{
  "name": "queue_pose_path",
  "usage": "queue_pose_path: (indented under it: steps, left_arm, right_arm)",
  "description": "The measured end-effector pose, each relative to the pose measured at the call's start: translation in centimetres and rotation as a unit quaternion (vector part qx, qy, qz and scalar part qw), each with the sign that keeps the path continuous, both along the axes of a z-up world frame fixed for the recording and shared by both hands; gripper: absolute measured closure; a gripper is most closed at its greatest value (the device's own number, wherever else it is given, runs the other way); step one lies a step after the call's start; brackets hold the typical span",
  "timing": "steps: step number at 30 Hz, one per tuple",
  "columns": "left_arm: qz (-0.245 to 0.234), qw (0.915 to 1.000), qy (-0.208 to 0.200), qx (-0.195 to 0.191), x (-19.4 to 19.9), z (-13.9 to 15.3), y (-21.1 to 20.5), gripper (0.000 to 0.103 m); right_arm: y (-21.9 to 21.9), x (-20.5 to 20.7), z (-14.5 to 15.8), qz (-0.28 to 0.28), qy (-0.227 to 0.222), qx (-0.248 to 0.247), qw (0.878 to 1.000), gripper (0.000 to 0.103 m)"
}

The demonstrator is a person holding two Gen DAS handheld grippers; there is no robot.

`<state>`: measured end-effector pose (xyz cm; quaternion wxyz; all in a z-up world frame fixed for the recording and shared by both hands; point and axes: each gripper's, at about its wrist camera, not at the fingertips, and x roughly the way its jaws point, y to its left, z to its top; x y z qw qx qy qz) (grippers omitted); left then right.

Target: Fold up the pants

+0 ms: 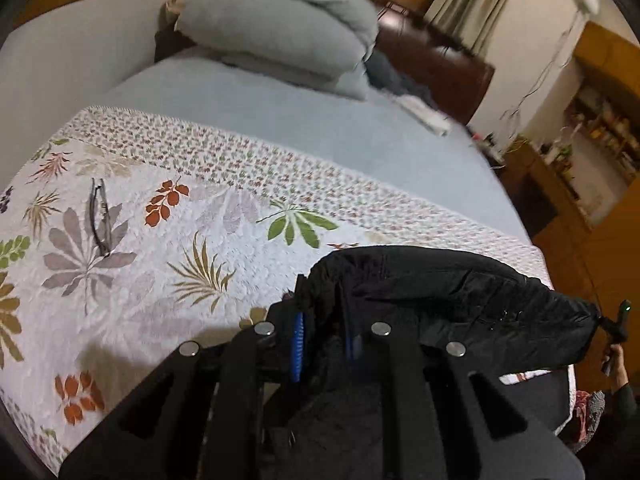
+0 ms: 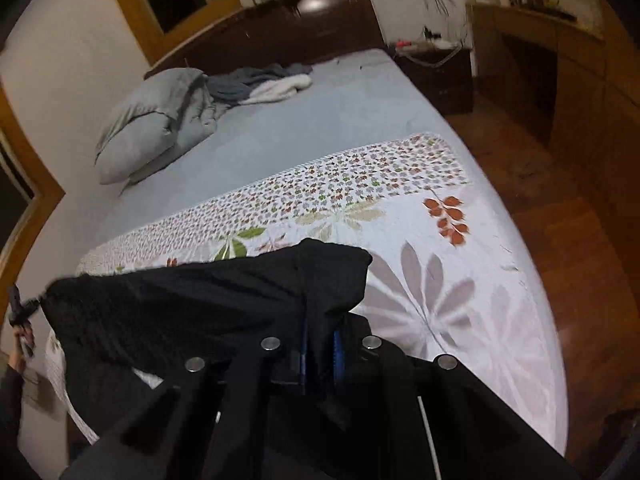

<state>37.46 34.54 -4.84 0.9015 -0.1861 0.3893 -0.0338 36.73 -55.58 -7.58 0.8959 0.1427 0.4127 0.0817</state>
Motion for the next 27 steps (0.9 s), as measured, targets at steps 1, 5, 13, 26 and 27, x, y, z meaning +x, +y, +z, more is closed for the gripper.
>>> queue_pose_path:
  steps: [1, 5, 13, 26, 27]
  left_arm:
    - [-0.002, 1.0, -0.007, -0.001, -1.1, 0.2, -0.1, 0.09]
    - [-0.002, 0.9995, -0.026, -0.016, -6.9, -0.2, -0.2, 0.09]
    - [0.018, 0.9989, -0.005, -0.042, -16.2, -5.5, 1.0, 0.089]
    - [0.054, 0.9954, 0.079, 0.0, -23.5, -13.6, 1.1, 0.067]
    - [0.067, 0.9935, 0.089, 0.023, -24.0, -13.7, 1.3, 0.062]
  right_arm:
    - [-0.1, -1.3, 0.0, -0.002, -0.007, 0.004, 1.0, 0.094]
    - [-0.4, -8.5, -0.9, -0.015, -0.049, 0.01, 0.999, 0.093]
    - [0.6, -19.2, -2.6, -0.052, -0.114, 0.004, 0.992, 0.084]
    - [4.4, -28.7, -7.1, -0.11, -0.097, -0.014, 0.989, 0.025]
    - [4.2, -29.2, -7.3, -0.117, -0.096, -0.011, 0.988, 0.024]
